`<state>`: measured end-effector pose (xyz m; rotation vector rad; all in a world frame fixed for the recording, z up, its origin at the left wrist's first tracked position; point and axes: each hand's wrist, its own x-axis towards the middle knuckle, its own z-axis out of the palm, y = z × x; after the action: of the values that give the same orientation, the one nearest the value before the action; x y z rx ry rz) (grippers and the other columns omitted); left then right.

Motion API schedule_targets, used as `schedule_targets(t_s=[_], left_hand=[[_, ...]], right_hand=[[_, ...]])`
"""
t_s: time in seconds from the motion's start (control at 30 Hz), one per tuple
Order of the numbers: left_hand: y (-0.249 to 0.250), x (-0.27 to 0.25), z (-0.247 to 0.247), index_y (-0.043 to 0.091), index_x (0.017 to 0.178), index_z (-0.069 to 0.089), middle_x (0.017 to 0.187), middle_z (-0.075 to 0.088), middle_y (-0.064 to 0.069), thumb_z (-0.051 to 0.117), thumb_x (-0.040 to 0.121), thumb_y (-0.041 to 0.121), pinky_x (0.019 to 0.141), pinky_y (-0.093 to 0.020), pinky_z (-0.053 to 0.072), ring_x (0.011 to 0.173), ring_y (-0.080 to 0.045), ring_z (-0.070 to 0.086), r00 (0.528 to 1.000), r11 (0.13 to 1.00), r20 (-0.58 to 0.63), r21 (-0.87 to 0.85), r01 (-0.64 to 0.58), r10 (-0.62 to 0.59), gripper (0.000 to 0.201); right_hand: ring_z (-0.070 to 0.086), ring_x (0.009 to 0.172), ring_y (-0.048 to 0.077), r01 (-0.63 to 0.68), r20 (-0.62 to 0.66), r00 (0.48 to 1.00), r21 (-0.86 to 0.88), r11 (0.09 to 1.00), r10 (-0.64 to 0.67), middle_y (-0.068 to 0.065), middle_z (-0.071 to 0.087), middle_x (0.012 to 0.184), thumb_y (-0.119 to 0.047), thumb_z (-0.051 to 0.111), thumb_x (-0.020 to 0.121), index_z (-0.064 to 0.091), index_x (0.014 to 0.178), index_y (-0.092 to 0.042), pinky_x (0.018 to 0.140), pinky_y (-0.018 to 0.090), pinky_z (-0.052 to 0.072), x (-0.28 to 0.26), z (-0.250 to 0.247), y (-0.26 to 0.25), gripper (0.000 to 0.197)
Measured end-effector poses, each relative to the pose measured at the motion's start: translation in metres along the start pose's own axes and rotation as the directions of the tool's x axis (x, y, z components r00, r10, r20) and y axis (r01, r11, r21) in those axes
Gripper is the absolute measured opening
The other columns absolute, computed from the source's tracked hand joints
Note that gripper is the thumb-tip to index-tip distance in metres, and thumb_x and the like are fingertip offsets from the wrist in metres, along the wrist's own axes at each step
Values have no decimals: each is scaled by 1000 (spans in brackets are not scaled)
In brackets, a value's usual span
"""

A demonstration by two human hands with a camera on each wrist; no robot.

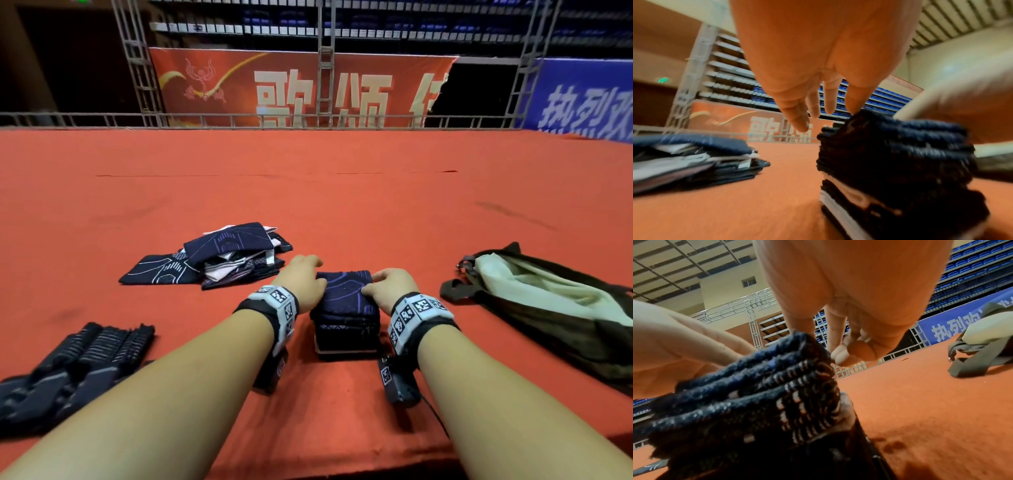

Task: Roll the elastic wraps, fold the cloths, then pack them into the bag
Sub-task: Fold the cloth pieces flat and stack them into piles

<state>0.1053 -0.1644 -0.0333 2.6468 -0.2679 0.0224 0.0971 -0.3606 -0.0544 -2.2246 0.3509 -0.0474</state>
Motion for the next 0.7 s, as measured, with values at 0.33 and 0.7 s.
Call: schedule_targets(t_s=[0.33,0.7], left_hand=[[5,-1,51,15,162,3,170,-3,-8,30,107,48,125,-48,10,156,-30,-3,952,951,297,268,-152,69,69],[-10,-4,66,23,162,-1,170,-11,-3,25,106,54,126,-45,6,156,-25,-10,966,977,252,185,-111,62,69]], right_hand=[[0,155,26,219,234,961,-326,920,-146,8,5,169,-24,17,109,26,156,-9,124,44,3,5,37,4,50],[2,155,24,155,218,970,-231,961,-104,-1,-4,169,-37,26,107,11,161,-29,126,40,5,17,55,33,56]])
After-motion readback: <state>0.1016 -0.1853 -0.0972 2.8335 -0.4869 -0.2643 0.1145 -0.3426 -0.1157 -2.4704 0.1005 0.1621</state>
